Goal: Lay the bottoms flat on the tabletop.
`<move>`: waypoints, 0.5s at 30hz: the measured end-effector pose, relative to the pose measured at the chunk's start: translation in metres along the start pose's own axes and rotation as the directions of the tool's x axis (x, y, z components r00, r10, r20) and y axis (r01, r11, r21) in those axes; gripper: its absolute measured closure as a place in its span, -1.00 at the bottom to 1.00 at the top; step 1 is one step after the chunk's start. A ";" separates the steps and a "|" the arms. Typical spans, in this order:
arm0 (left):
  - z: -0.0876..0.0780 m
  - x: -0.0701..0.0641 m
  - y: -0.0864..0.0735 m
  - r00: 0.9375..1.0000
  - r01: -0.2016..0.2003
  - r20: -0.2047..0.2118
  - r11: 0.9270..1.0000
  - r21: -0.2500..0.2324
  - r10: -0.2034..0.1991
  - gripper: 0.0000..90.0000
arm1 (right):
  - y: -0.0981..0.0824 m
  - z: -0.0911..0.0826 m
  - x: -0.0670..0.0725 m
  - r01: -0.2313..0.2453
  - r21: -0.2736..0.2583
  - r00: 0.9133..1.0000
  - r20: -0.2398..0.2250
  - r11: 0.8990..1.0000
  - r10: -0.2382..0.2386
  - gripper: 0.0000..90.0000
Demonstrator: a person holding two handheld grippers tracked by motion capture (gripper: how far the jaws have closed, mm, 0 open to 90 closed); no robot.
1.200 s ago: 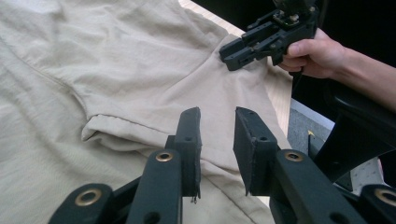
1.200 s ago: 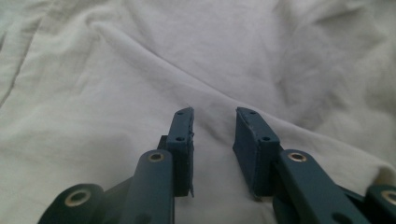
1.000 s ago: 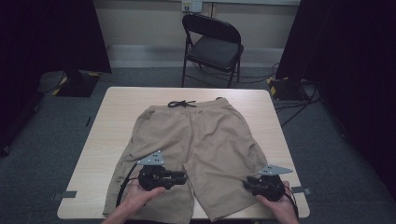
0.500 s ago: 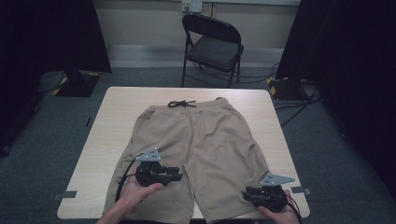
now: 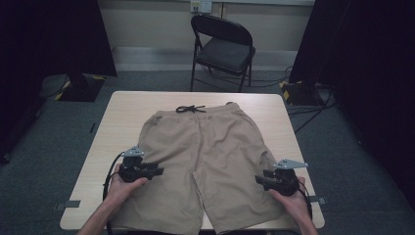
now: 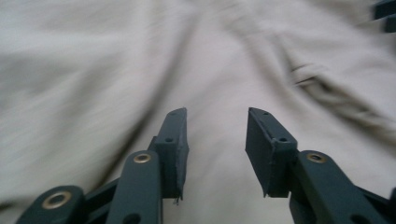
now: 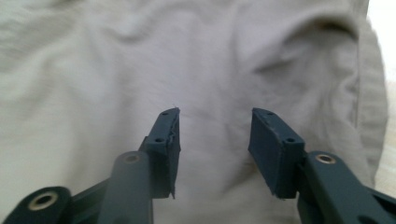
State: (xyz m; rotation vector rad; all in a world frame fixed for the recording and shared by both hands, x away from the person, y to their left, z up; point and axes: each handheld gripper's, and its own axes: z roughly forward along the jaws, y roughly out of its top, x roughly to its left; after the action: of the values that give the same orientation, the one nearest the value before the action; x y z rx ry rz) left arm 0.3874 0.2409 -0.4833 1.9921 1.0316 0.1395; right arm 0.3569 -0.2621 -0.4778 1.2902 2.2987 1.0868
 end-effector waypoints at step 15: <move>-0.017 0.024 -0.019 0.995 -0.001 -0.100 1.000 0.015 0.003 0.10 | -0.028 -0.007 0.025 0.060 0.029 0.998 0.003 0.998 -0.060 0.04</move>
State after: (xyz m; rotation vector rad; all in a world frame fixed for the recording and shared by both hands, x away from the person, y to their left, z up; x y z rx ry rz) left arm 0.3838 0.2744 -0.4939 2.0170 1.0971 0.2354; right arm 0.3221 -0.2540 -0.4907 1.2235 2.3429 1.0348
